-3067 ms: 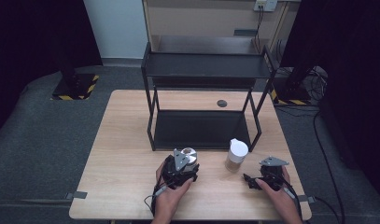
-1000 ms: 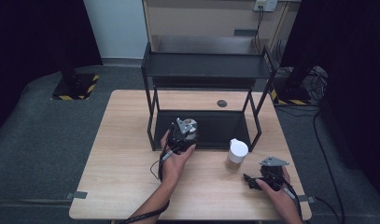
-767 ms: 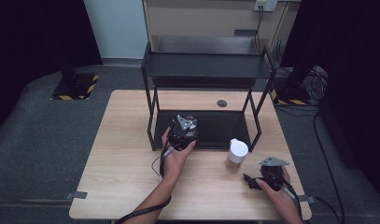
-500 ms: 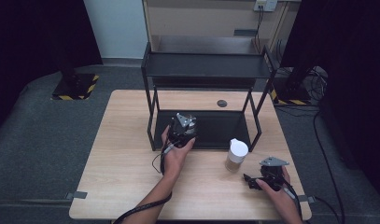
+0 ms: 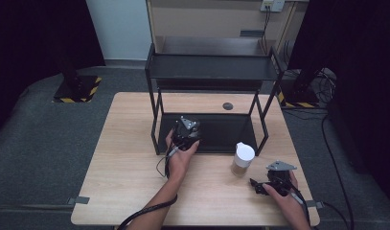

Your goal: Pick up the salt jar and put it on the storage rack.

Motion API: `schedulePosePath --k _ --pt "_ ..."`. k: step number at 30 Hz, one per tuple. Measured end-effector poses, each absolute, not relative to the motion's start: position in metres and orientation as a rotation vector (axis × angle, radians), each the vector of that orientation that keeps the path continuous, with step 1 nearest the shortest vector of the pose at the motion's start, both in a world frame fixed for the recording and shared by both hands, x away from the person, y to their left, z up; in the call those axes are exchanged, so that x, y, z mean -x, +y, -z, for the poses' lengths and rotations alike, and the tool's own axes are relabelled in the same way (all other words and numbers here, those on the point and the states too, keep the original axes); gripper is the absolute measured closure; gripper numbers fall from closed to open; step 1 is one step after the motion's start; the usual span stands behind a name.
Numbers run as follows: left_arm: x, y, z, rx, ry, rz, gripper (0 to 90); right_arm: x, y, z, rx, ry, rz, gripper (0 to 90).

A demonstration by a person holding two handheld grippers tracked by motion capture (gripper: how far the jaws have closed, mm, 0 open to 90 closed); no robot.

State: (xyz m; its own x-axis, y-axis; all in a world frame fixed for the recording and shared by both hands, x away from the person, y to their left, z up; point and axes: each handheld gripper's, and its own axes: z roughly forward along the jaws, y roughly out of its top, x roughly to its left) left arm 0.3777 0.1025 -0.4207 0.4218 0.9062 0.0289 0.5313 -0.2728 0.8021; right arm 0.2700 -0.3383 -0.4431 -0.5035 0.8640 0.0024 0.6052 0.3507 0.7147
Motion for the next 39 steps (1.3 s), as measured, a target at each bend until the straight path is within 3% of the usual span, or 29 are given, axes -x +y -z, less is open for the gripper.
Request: schedulePosePath --k 39 --pt "-0.3748 0.1036 0.4288 -1.915 1.233 -0.651 29.5 -0.27 -0.3382 0.4431 -1.291 2.243 -0.945 1.2"
